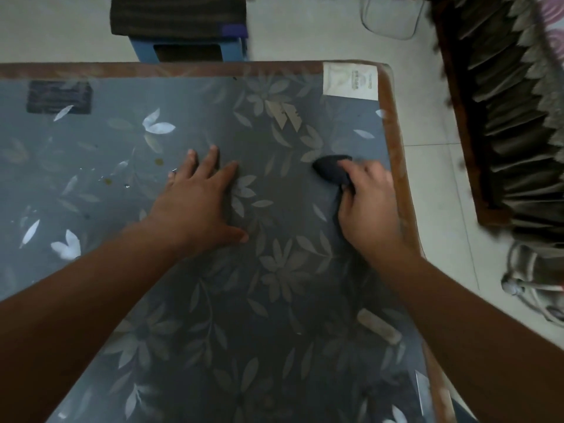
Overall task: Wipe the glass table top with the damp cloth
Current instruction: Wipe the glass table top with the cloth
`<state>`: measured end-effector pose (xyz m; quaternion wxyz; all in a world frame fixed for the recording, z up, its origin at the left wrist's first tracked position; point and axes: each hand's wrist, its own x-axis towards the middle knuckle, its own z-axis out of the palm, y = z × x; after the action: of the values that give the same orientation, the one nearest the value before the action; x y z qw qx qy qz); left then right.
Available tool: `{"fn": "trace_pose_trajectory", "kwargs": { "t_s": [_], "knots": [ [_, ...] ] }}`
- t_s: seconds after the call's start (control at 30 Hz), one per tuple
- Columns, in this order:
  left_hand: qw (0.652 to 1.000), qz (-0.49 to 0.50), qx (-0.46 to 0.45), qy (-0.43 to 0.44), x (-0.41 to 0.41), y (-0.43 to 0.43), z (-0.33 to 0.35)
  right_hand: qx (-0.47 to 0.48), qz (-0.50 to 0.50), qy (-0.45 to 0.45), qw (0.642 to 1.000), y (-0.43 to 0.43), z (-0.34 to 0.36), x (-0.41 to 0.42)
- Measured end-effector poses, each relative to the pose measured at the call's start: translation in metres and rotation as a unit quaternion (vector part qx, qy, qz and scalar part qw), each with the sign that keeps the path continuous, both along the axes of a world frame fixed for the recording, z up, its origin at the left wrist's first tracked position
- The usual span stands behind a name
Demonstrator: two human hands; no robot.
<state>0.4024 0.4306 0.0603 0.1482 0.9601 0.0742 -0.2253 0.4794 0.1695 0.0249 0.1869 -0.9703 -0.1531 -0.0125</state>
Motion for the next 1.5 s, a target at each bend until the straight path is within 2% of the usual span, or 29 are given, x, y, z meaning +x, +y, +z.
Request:
{"fn": "trace_pose_trajectory", "kwargs": {
  "t_s": [0.1,0.17,0.23,0.33,0.37,0.5,0.57,0.67,0.73,0.77,0.87,0.97,1.1,1.13,1.23,1.33,1.4,1.5],
  "knots": [
    [1.0,-0.002,-0.002,-0.002,-0.001,0.0,0.0,0.002,0.071,0.037,0.997,-0.017,0.004,-0.049],
    [1.0,-0.004,-0.001,-0.002,-0.002,0.0,-0.002,-0.019,0.112,0.014,0.993,-0.025,0.007,-0.037],
    [1.0,-0.005,0.002,-0.003,-0.002,0.001,-0.002,-0.022,0.059,-0.019,0.998,-0.016,0.006,-0.001],
    [1.0,-0.007,0.0,-0.012,-0.003,0.002,-0.004,0.016,-0.063,-0.004,0.998,0.014,0.003,0.013],
    [1.0,-0.006,-0.001,-0.015,-0.004,0.003,-0.005,0.027,-0.053,0.003,0.998,0.02,0.002,-0.003],
    [1.0,-0.008,-0.003,-0.012,-0.007,0.002,-0.004,0.0,0.128,0.042,0.991,0.016,0.005,-0.096],
    [1.0,-0.006,-0.005,-0.01,-0.007,0.002,-0.003,-0.006,0.152,0.032,0.988,0.014,0.008,-0.082],
    [1.0,-0.009,-0.008,-0.013,-0.007,0.002,-0.001,-0.011,0.031,-0.001,0.999,0.042,0.005,-0.01],
    [1.0,-0.008,-0.008,-0.018,-0.007,0.003,-0.002,0.025,-0.033,0.006,0.999,0.068,0.006,0.021],
    [1.0,-0.009,-0.008,-0.018,-0.008,0.003,-0.002,0.027,-0.014,0.013,0.999,0.078,0.004,0.016],
    [1.0,-0.012,-0.02,-0.021,-0.011,0.005,-0.003,0.004,0.145,0.017,0.989,0.063,-0.001,-0.041],
    [0.998,-0.019,-0.05,-0.028,-0.016,0.014,-0.004,-0.007,0.197,0.016,0.98,0.033,0.005,-0.054],
    [0.997,-0.041,-0.05,-0.044,-0.019,0.021,-0.009,-0.012,0.032,-0.002,0.999,0.072,0.002,0.021],
    [0.997,-0.042,-0.047,-0.047,-0.019,0.02,-0.01,-0.004,0.025,0.01,1.0,0.084,0.003,0.023],
    [0.997,-0.031,-0.033,-0.068,-0.028,0.017,-0.008,0.003,0.143,0.031,0.989,0.076,0.002,-0.024],
    [0.992,-0.039,0.041,-0.109,-0.049,0.01,-0.004,0.005,0.217,0.05,0.975,0.032,0.011,-0.086],
    [0.993,-0.037,0.058,-0.096,-0.063,0.002,-0.003,0.0,0.218,0.06,0.974,0.02,0.014,-0.099],
    [0.997,-0.028,0.049,-0.048,-0.075,-0.006,-0.006,0.002,0.169,0.051,0.984,0.03,0.014,-0.1]
  ]
}}
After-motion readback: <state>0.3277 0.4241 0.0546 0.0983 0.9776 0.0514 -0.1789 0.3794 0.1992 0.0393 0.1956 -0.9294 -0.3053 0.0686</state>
